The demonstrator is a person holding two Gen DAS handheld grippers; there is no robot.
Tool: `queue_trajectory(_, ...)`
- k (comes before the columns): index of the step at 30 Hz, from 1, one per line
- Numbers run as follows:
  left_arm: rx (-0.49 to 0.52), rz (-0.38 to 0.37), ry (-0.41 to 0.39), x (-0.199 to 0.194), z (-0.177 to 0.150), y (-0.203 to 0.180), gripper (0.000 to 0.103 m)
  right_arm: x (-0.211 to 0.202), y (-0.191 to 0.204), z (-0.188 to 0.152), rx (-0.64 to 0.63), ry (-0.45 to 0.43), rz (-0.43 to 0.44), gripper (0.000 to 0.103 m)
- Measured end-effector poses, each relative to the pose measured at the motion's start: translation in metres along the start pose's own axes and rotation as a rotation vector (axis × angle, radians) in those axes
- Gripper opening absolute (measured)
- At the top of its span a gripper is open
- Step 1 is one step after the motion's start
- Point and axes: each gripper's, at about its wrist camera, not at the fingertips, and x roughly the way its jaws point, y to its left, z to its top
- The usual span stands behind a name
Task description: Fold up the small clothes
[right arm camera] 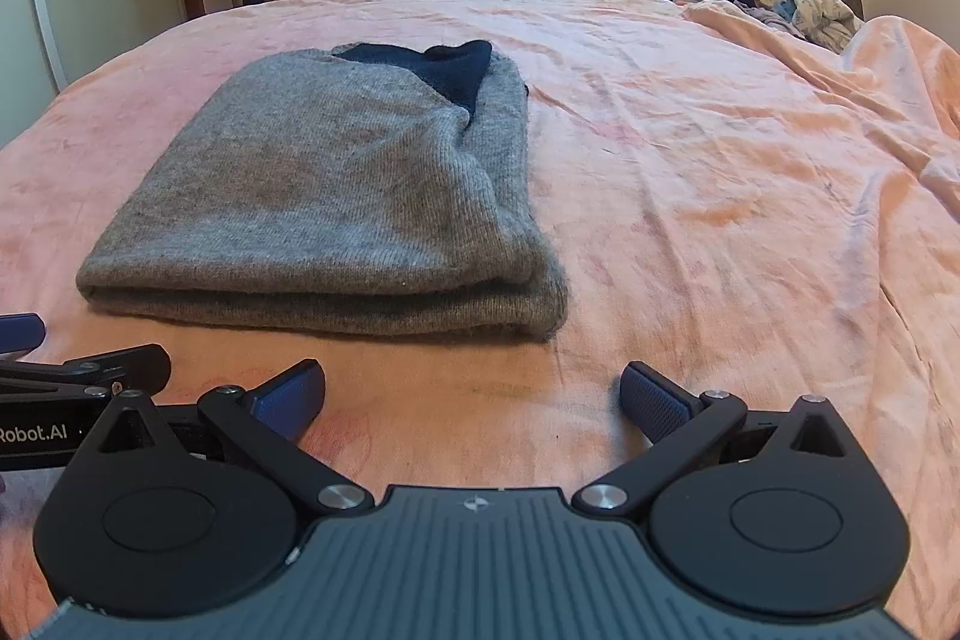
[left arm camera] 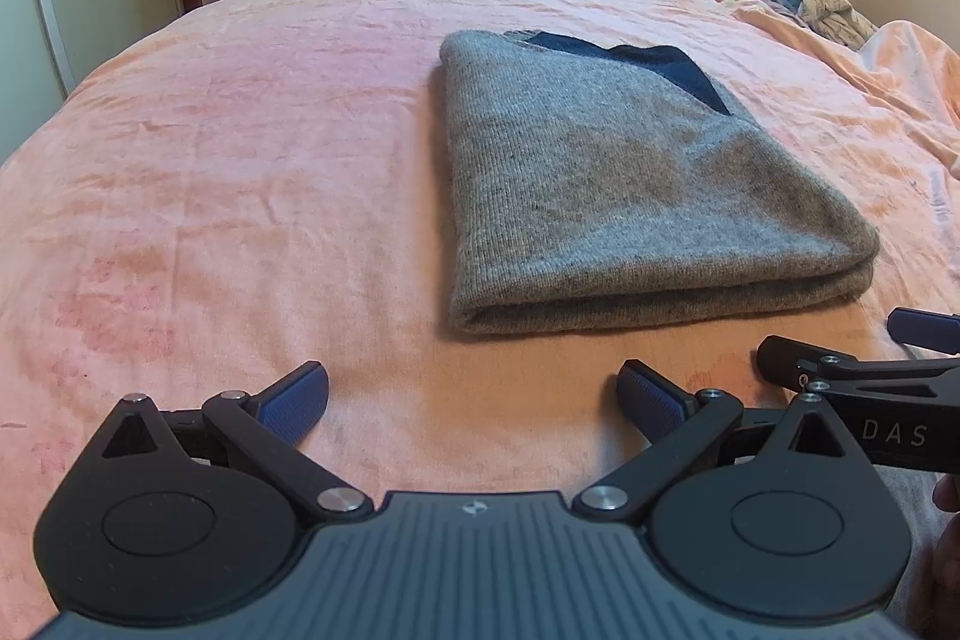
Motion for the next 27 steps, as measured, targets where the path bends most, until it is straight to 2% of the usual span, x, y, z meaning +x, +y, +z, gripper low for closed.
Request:
queue_trajectory(10, -0.038, 0.003, 0.051, -0.015, 0.004, 0.005, 0.103, -0.012, -0.001, 0.004, 0.011, 0.02, 0.02, 0.103)
queue_trajectory(19, -0.037, 0.007, 0.013, -0.033, 0.004, 0.003, 0.103, -0.027, 0.002, 0.007, -0.01, -0.016, 0.018, 0.103)
queue_trajectory(27, -0.048, 0.006, 0.018, -0.033, 0.005, 0.005, 0.103, -0.029, 0.004, 0.008, -0.015, -0.015, 0.019, 0.103)
